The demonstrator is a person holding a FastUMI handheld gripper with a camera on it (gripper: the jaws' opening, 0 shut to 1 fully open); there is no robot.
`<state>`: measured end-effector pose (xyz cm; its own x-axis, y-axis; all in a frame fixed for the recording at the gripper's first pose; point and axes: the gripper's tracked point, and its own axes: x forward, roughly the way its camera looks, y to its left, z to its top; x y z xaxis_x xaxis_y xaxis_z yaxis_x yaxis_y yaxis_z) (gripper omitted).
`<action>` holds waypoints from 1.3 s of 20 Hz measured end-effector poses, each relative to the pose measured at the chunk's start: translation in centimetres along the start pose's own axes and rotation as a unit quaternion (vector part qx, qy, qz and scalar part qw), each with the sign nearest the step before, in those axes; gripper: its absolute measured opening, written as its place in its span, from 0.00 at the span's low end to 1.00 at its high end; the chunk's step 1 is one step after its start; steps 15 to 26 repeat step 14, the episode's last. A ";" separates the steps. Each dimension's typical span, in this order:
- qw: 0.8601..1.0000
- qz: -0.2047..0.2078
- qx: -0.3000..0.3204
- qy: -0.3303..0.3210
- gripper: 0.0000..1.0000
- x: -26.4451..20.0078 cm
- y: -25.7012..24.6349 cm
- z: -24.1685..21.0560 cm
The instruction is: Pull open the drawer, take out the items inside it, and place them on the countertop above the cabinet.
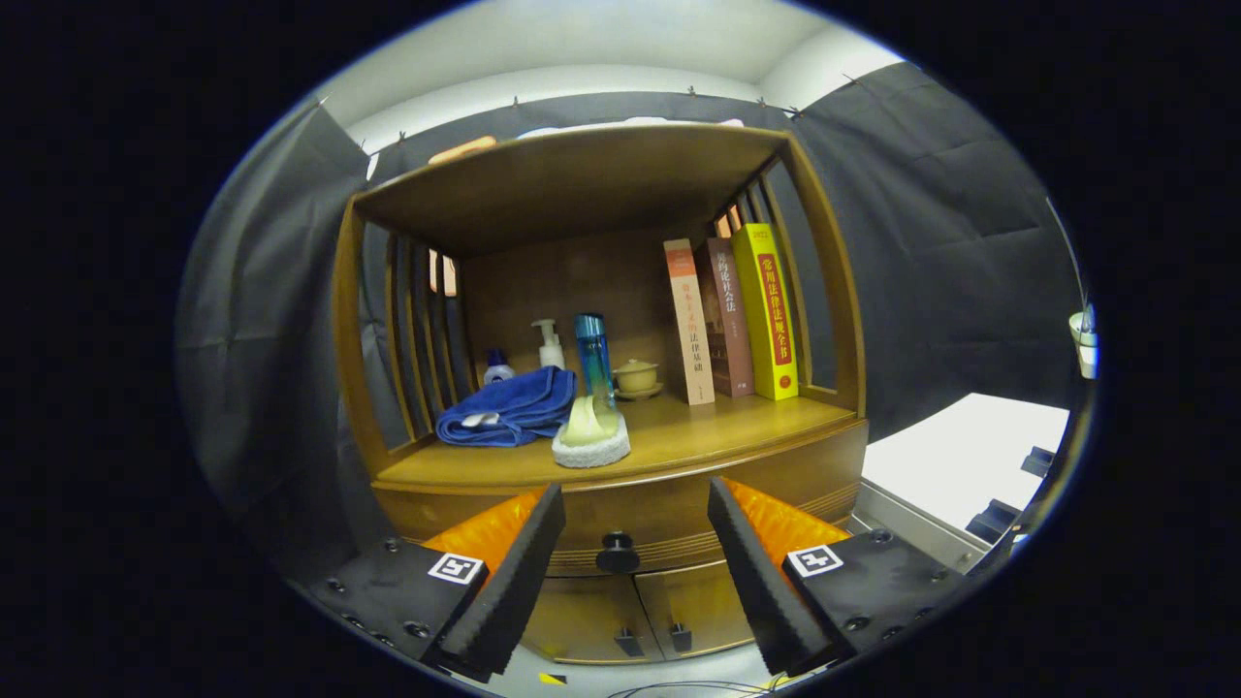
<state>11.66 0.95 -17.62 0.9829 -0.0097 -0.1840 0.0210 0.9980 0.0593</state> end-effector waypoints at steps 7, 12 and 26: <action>0.999 0.030 -0.012 -0.035 0.98 -7.4 1.4 6.9; 0.996 0.060 -0.041 -0.052 0.98 -11.7 3.0 10.9; 0.995 0.072 -0.043 -0.063 0.98 -13.0 3.7 11.7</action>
